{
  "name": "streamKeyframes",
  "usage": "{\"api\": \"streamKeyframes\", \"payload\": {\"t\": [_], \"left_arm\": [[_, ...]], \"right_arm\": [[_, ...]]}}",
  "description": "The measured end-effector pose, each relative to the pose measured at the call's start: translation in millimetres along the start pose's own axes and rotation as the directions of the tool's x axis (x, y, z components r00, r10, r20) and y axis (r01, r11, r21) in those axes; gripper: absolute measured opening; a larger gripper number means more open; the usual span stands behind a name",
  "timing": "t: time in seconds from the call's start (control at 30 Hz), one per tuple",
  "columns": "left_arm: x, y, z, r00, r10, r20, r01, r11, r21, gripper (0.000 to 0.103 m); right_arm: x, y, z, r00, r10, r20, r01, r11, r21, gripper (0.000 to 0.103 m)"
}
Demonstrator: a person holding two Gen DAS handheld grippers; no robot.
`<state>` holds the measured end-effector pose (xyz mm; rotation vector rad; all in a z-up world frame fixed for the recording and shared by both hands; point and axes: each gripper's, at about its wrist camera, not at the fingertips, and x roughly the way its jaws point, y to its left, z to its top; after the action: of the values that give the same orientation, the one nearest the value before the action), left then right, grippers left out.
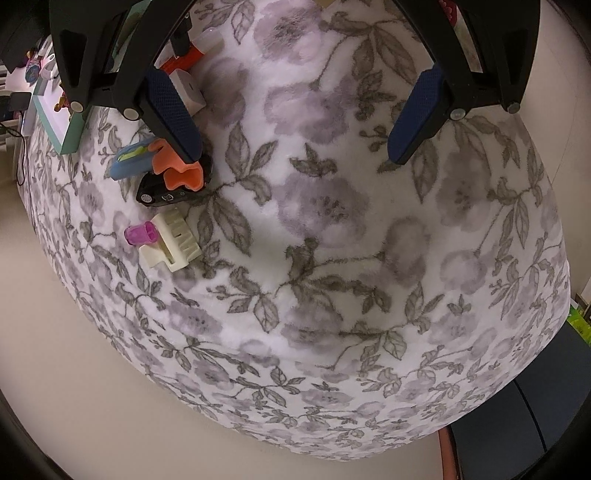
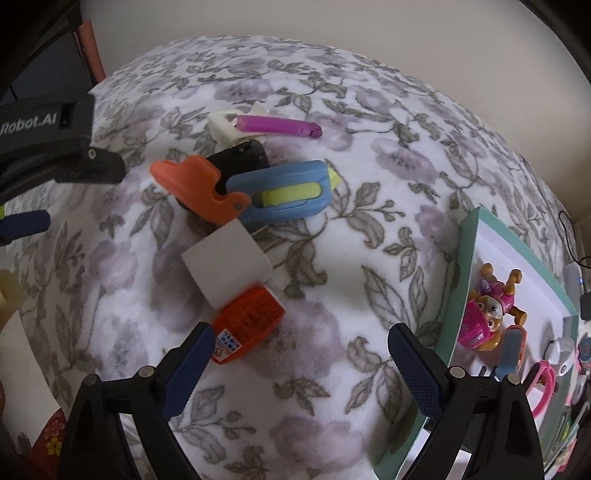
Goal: Organize rigid objects
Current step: 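Grasp the red glue bottle with the right tool while the left tool approaches the white cube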
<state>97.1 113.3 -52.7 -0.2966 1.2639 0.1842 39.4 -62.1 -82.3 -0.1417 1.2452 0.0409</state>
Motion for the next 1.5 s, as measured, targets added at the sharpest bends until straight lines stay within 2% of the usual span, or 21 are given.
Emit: {"api": "streamKeyframes", "payload": {"t": [0.57,0.77,0.87,1.0,1.5], "left_arm": [[4.6,-2.4,-1.8,1.000,-0.005,-0.025,0.005,1.000,0.012,0.100],[4.6,-2.5,-2.4,1.000,-0.005,-0.026,0.006,1.000,0.010,0.100],[4.7,-2.4,-2.3,1.000,-0.007,-0.026,0.007,1.000,0.010,0.100],[4.8,-2.2,-2.4,1.000,-0.007,-0.026,0.007,1.000,0.009,0.100],[8.7,-6.6,-3.7,0.999,0.006,-0.034,-0.004,1.000,0.031,0.100]], "right_arm": [[-0.7,9.6,-7.8,0.998,0.052,-0.031,-0.053,0.997,-0.054,0.097],[1.6,15.7,-14.1,0.988,0.134,-0.070,-0.140,0.987,-0.081,0.097],[3.0,22.7,-19.6,0.987,0.140,-0.083,-0.150,0.980,-0.132,0.097],[13.7,32.6,-28.3,0.990,0.090,-0.110,-0.110,0.975,-0.191,0.097],[22.0,4.9,-9.1,0.994,0.114,-0.001,-0.113,0.986,-0.121,0.097]]}}
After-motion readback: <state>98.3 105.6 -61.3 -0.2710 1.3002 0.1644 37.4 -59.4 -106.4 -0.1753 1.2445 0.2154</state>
